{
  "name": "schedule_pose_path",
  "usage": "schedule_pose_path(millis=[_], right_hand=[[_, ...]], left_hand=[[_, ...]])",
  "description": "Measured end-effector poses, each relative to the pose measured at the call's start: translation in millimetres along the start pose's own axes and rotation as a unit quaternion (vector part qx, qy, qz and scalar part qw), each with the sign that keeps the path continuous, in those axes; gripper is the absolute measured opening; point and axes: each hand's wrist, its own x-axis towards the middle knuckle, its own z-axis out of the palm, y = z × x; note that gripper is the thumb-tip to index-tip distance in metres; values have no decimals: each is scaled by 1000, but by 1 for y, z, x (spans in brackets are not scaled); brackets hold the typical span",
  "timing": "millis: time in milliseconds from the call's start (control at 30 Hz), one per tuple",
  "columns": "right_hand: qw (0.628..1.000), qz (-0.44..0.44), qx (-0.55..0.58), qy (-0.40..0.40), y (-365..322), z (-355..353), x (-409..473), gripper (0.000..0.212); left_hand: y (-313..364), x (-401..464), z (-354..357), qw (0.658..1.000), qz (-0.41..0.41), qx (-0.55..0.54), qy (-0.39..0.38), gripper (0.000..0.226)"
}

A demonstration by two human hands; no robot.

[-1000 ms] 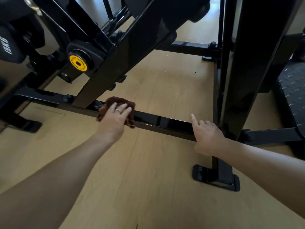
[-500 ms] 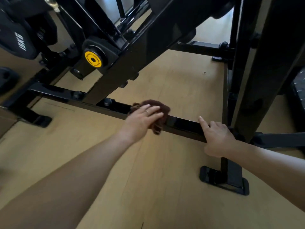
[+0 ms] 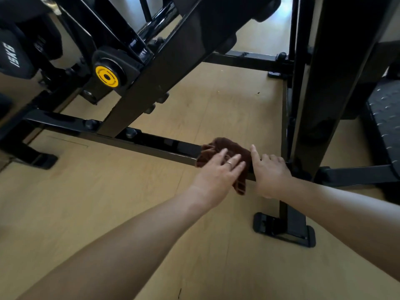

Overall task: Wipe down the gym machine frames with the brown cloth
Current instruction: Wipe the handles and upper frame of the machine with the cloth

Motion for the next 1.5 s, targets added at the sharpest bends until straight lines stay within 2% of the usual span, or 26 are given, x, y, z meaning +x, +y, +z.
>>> schedule_pose_path(millis=[67,167,233,367,400,467,500,567,667,767,867,967,1067,1167,1267,1300,1333,1400,1433,1500], right_hand=[[1000,8,28,-5,3,-3,0,121],[998,-7,63,1,10,-4,-4,118],[997,-20,69,-3,13,-7,-7,117],[995,-25,95,-23,13,-13,-7,116],[994,-25,102,-23,13,-14,-6,115],[993,-25,114,-22,14,-15,-7,115],[992,-25,120,-22,14,-15,-8,115],[991,-25,131,-22,14,-17,-9,116],[987,-24,155,-21,14,-18,-9,120],[990,-16,139,-17,15,-15,-8,121],[993,-27,116,-19,16,-11,-7,122],[997,-54,53,-21,15,-5,-4,119],[998,-52,0,-21,14,3,4,117],[999,-44,-15,-23,9,9,11,114],[999,-33,-17,-24,6,12,16,114],[999,-30,-15,-25,5,14,18,114],[999,-28,-11,-25,5,15,19,114],[999,-26,-3,-24,6,15,21,113],[999,-26,-2,-23,6,15,22,112],[999,-27,-5,-23,6,15,23,111]], left_hand=[[8,8,0,999,34,-1,-24,71],[-21,-2,0,998,62,33,-9,72],[-55,-16,-2,1000,11,11,3,72],[-119,-31,-10,981,-193,-16,-34,76],[-122,-29,-11,973,-226,-19,-51,75],[-111,-20,-10,970,-236,-18,-58,74],[-97,-13,-11,976,-210,-11,-49,73],[-55,2,-11,994,-103,17,-20,70],[21,22,-3,996,51,70,-7,60],[46,35,3,993,86,53,-62,51],[10,25,1,989,123,66,-45,62],[-40,-5,0,997,56,50,-23,69],[-92,-44,-6,992,-124,-29,-2,69],[-131,-73,-14,945,-288,-145,52,64],[-128,-73,-14,903,-337,-235,130,56],[-121,-71,-12,879,-359,-266,167,50],[-116,-68,-10,845,-390,-299,208,43],[-110,-63,-10,757,-476,-358,268,30],[-111,-60,-10,718,-517,-371,283,27],[-117,-60,-12,662,-580,-379,287,25]])
